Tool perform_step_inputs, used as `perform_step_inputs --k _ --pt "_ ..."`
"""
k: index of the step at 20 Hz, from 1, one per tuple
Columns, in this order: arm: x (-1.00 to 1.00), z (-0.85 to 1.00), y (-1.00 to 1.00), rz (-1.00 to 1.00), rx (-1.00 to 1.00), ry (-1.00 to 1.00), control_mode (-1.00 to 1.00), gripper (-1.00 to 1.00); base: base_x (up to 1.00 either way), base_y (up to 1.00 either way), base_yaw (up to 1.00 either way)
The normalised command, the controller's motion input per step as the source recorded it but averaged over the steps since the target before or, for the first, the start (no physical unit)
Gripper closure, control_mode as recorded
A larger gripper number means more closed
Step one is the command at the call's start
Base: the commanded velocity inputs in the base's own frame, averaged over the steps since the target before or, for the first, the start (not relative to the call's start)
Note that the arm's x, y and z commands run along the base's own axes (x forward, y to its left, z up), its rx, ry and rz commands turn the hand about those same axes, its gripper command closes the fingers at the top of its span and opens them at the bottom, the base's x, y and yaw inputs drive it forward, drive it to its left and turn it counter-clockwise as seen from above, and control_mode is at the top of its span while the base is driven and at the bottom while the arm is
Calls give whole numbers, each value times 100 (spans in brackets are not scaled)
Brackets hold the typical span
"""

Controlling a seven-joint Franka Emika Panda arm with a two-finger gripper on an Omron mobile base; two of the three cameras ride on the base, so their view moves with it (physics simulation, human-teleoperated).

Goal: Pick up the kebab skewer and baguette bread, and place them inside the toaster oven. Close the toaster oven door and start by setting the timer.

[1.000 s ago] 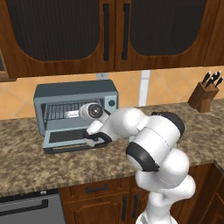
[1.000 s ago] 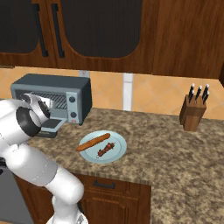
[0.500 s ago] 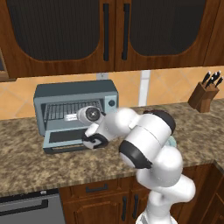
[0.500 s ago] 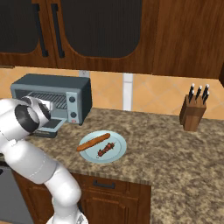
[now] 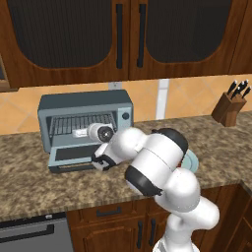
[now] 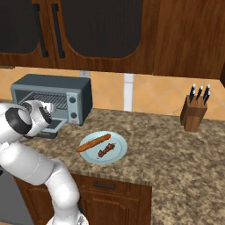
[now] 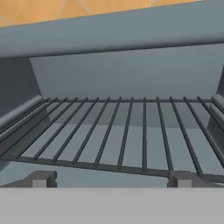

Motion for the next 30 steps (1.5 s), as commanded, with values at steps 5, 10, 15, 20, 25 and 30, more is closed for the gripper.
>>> perform_step_inputs --k 5,10,15,20,25,30 --pt "29 8 0 0 5 -3 -100 -100 0 0 0" --pt "40 -5 4 0 5 0 -100 -100 0 0 0" --pt "24 -48 7 0 0 0 -100 -100 0 0 0" --pt "22 -39 15 0 0 0 -100 -100 0 0 0" --pt "0 -52 17 0 0 0 -100 -100 0 0 0" --pt "-43 -85 14 0 0 0 -100 -100 0 0 0"
